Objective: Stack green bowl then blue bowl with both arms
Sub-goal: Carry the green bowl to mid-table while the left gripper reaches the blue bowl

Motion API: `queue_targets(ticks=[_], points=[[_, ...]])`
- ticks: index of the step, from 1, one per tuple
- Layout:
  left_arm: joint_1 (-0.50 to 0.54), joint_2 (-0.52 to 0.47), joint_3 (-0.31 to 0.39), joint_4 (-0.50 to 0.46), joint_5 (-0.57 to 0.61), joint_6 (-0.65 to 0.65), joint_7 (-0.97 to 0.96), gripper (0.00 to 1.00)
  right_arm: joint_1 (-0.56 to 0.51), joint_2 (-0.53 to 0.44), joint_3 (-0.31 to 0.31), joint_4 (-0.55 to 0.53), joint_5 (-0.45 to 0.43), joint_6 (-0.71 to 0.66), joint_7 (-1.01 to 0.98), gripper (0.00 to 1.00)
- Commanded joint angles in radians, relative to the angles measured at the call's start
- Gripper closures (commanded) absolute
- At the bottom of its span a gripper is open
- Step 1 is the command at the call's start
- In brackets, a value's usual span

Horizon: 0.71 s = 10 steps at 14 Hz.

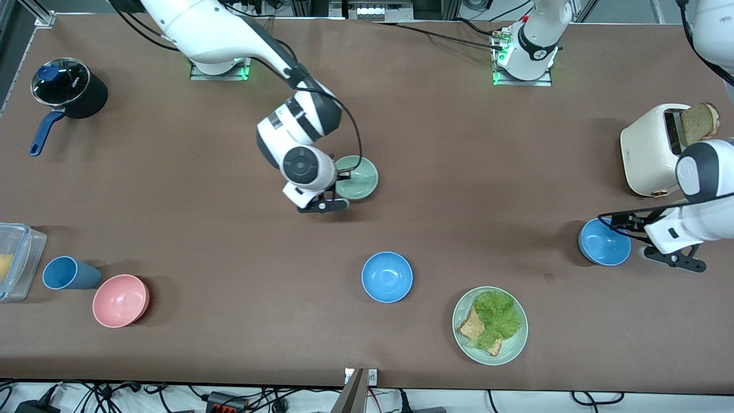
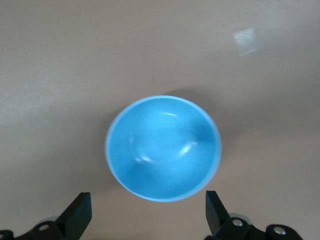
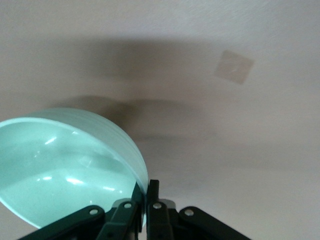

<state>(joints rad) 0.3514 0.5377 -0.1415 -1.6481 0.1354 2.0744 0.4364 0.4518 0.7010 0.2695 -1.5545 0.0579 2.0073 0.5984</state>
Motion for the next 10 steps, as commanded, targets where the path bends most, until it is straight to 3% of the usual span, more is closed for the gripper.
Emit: queue_targets(ticks=[1, 5, 6, 7, 10], points=[[0.021, 0.047, -0.010, 0.031, 0.021, 0.042, 0.035, 0.00, 0.013, 0.035, -0.007, 0.045, 0.010, 0.039, 0.037, 1.00], [0.037, 0.102, -0.009, 0.031, 0.021, 0.105, 0.076, 0.00, 0.019, 0.063, -0.006, 0.045, 0.013, 0.060, 0.038, 1.00], [0.052, 0.119, -0.009, 0.031, 0.021, 0.128, 0.096, 0.00, 0.019, 0.061, -0.006, 0.050, 0.014, 0.060, 0.049, 0.57], [0.066, 0.139, -0.010, 0.031, 0.021, 0.156, 0.114, 0.00, 0.015, 0.060, -0.006, 0.051, 0.032, 0.061, 0.108, 0.01], [0.061, 0.156, -0.009, 0.028, 0.021, 0.181, 0.140, 0.11, 0.007, 0.040, -0.006, 0.138, 0.046, 0.030, 0.142, 0.00]])
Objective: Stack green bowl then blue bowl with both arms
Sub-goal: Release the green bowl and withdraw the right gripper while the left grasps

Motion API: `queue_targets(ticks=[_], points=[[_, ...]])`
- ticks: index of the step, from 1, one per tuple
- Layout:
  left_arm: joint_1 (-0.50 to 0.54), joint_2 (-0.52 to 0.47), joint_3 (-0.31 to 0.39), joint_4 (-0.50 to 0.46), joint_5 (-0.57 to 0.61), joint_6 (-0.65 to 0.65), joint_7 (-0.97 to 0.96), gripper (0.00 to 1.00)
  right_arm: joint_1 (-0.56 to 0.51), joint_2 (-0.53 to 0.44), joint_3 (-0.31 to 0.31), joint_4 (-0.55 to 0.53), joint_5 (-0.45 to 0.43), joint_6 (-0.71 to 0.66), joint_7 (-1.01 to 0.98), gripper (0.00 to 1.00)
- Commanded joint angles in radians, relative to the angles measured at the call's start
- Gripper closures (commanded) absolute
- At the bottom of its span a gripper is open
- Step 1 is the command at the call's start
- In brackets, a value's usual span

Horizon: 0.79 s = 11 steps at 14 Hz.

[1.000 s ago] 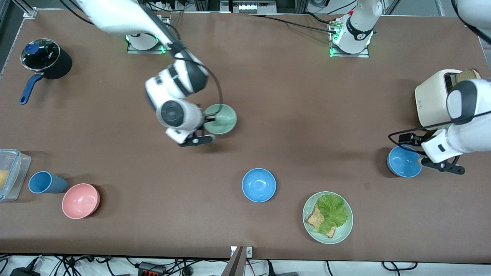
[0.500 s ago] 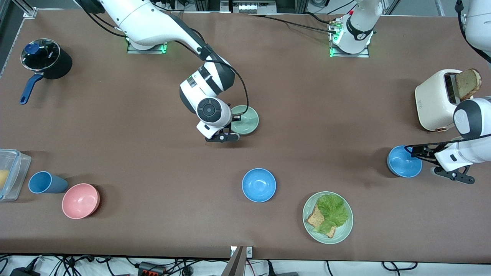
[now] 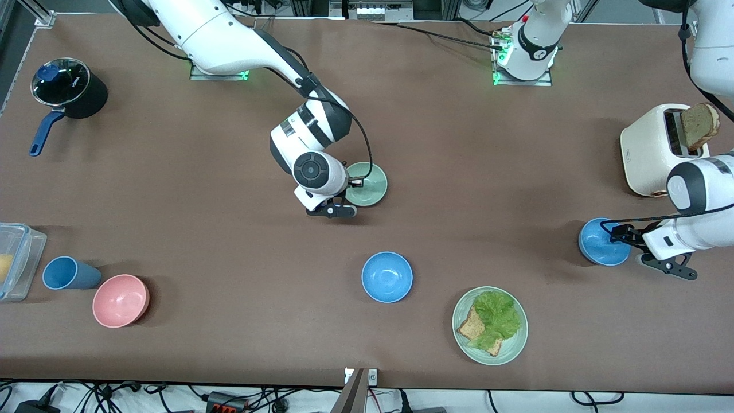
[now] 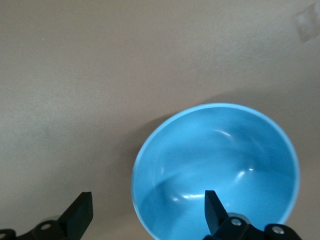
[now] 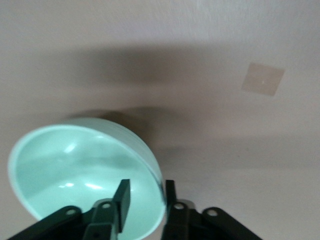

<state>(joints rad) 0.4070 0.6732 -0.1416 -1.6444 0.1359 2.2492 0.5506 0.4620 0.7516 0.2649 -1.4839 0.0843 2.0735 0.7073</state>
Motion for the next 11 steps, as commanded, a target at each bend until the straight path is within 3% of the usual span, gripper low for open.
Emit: queue_targets(ticks=[1, 6, 11], points=[[0.004, 0.026, -0.009, 0.026, 0.021, 0.007, 0.026, 0.18, -0.009, -0.041, -0.006, 0.076, 0.018, -0.059, 0.035, 0.00], [0.010, 0.025, -0.010, 0.026, 0.019, 0.001, 0.028, 0.71, -0.152, -0.217, -0.023, 0.079, -0.006, -0.130, -0.023, 0.00], [0.009, 0.025, -0.018, 0.025, 0.018, 0.000, 0.072, 0.98, -0.347, -0.326, -0.024, 0.079, -0.037, -0.214, -0.144, 0.00]])
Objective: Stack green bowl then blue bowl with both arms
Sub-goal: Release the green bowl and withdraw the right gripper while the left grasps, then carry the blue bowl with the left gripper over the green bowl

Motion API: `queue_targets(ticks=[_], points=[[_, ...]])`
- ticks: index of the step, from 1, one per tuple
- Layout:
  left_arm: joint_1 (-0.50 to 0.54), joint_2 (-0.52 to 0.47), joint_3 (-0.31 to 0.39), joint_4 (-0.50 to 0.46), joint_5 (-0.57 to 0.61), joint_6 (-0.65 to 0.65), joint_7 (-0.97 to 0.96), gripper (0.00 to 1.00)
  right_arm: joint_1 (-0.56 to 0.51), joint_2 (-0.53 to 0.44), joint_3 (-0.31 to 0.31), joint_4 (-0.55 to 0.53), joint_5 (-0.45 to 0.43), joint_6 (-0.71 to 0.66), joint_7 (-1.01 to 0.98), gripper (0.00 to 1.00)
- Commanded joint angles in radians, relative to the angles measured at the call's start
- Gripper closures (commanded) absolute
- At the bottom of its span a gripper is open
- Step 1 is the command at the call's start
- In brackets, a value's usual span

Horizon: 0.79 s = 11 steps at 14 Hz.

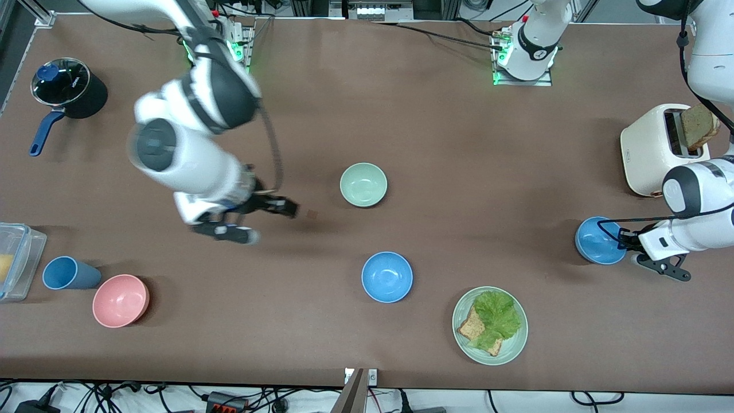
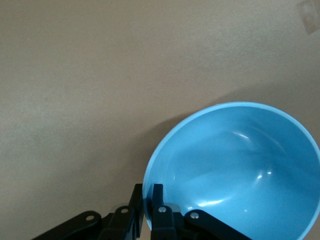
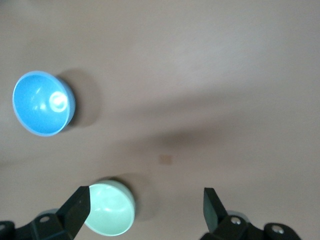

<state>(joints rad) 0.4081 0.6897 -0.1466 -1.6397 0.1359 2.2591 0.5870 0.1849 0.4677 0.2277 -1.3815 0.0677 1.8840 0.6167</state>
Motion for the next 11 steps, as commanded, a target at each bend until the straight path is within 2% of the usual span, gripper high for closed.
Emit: queue_targets(ticks=[1, 3, 7, 10, 11], points=[[0.012, 0.007, -0.016, 0.018, 0.007, -0.016, 0.034, 0.99, -0.097, -0.058, 0.013, -0.024, -0.035, -0.037, -0.075, 0.00], [0.011, 0.002, -0.019, 0.021, 0.007, -0.023, 0.031, 0.99, -0.158, -0.078, 0.012, -0.022, -0.078, -0.080, -0.127, 0.00], [0.000, -0.056, -0.073, 0.028, 0.008, -0.157, 0.031, 0.99, -0.251, -0.109, 0.004, -0.024, -0.091, -0.101, -0.279, 0.00], [-0.005, -0.116, -0.146, 0.028, 0.007, -0.254, 0.004, 0.99, -0.236, -0.144, -0.138, -0.024, -0.077, -0.112, -0.515, 0.00], [0.001, -0.133, -0.166, 0.028, -0.008, -0.295, -0.016, 0.99, -0.236, -0.158, -0.165, -0.024, -0.077, -0.115, -0.561, 0.00]])
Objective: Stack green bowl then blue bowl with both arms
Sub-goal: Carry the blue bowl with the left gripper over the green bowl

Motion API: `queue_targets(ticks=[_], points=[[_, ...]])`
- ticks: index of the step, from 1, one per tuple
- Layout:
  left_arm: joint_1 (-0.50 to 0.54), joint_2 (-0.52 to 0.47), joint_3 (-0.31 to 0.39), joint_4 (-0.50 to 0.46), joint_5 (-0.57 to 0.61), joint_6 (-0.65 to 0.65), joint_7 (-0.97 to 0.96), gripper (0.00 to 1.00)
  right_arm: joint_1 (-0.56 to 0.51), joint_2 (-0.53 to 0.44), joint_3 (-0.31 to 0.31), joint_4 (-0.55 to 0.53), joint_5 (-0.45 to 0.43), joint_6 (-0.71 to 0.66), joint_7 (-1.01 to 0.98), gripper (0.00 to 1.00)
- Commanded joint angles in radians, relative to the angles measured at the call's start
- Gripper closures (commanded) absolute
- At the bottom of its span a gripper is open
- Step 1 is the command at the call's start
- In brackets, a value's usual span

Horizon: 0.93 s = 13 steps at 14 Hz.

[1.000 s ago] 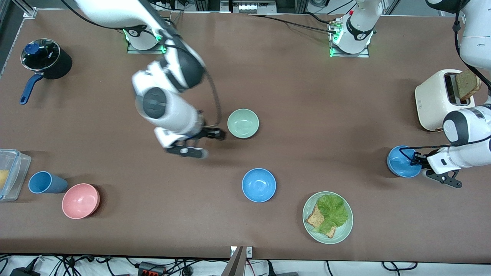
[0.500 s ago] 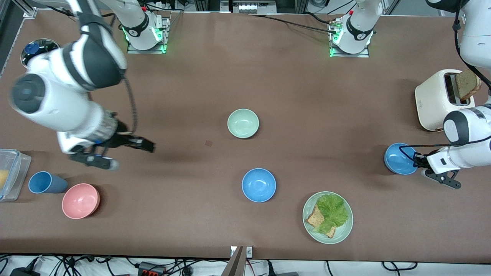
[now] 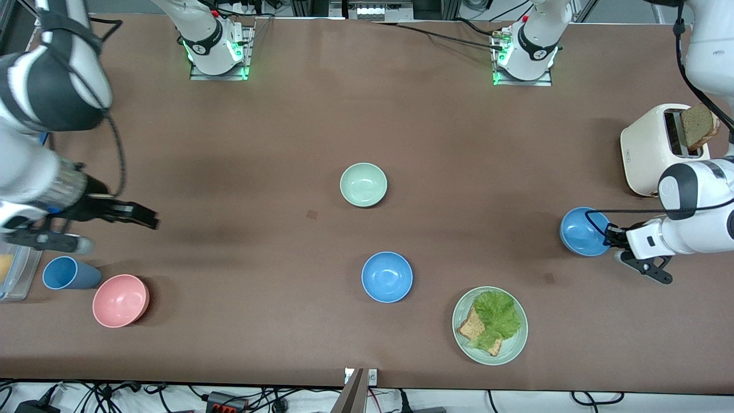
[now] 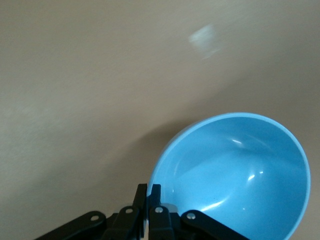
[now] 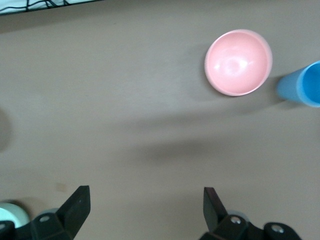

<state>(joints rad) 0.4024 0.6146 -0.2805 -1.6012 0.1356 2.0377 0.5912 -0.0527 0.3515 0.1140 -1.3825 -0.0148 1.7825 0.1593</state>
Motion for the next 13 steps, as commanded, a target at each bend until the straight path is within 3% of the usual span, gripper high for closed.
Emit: queue_targets(ticks=[1, 3, 6, 10, 13], points=[[0.010, -0.073, -0.057, -0.010, -0.064, -0.121, -0.034, 0.99, 0.002, -0.060, -0.069, -0.023, 0.004, -0.029, -0.131, 0.00], [-0.004, -0.108, -0.080, -0.011, -0.125, -0.206, -0.124, 0.99, 0.002, -0.066, -0.111, -0.020, 0.004, -0.099, -0.156, 0.00], [-0.001, -0.162, -0.239, -0.011, -0.129, -0.297, -0.293, 0.99, -0.001, -0.100, -0.132, -0.010, -0.001, -0.170, -0.199, 0.00], [-0.034, -0.153, -0.388, -0.022, -0.139, -0.294, -0.670, 0.99, -0.003, -0.141, -0.128, 0.017, -0.008, -0.190, -0.196, 0.00], [-0.155, -0.139, -0.414, -0.025, -0.145, -0.245, -0.864, 0.99, 0.001, -0.190, -0.122, -0.056, -0.001, -0.189, -0.181, 0.00]])
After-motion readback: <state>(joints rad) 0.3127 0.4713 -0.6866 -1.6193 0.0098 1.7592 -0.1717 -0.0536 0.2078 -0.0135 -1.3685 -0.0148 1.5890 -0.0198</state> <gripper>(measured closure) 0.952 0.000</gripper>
